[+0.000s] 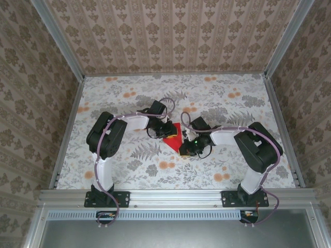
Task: Fold a paper plane with a square sheet of paper (fold left side to right side)
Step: Fourth fold the wing at the center of the table.
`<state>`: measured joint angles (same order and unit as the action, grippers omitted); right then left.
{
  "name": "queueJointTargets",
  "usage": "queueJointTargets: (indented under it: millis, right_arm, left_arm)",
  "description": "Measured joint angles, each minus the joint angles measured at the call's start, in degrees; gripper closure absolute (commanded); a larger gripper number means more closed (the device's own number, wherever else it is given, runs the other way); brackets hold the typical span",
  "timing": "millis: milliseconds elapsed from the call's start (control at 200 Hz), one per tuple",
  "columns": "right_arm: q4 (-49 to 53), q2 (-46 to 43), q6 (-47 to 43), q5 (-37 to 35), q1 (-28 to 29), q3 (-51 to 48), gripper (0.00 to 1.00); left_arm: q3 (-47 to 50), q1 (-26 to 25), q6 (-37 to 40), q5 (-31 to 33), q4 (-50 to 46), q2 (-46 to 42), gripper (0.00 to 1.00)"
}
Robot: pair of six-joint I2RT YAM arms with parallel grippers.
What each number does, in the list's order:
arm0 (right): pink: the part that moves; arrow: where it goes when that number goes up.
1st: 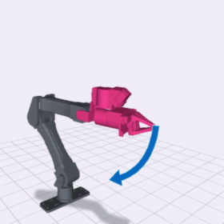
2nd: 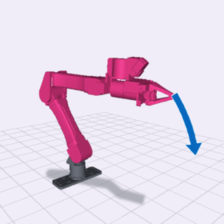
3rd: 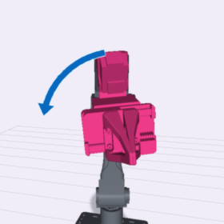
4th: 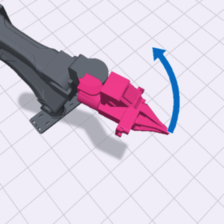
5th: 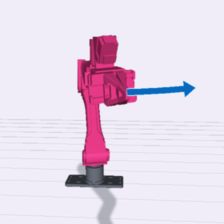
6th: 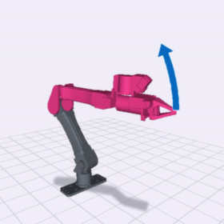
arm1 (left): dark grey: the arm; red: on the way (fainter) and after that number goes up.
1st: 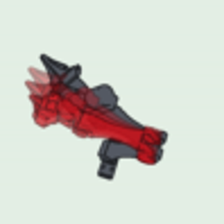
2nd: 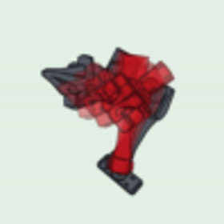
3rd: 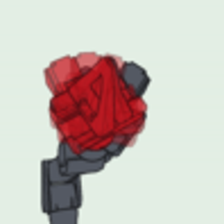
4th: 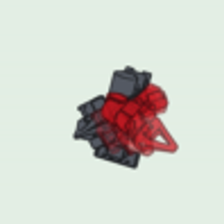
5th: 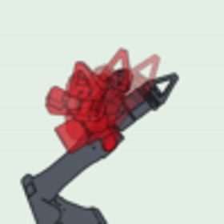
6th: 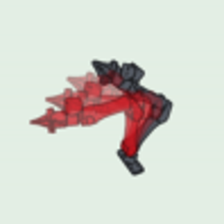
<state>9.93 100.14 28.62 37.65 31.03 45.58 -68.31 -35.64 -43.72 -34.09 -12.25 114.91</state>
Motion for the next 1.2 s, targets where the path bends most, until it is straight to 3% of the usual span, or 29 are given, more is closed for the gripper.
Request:
queueJointTargets:
  millis: [315, 645, 1200]
  right_arm:
    - [2.1, -2.6, 0.1, 0.1, 0.2, -2.2, 0.95]
    - [7.6, -10.0, 0.3, 0.9, -0.1, -0.7, 0.94]
    - [2.6, 1.9, 2.9, -1.4, -1.4, 5.8, 0.94]
  left_arm:
    - [0.0, 0.0, 0.0, 0.0, 0.0, 0.0, 0.82]
    - [0.0, 0.0, 0.0, 0.0, 0.0, 0.0, 0.82]
    - [0.0, 0.0, 0.0, 0.0, 0.0, 0.0, 0.82]
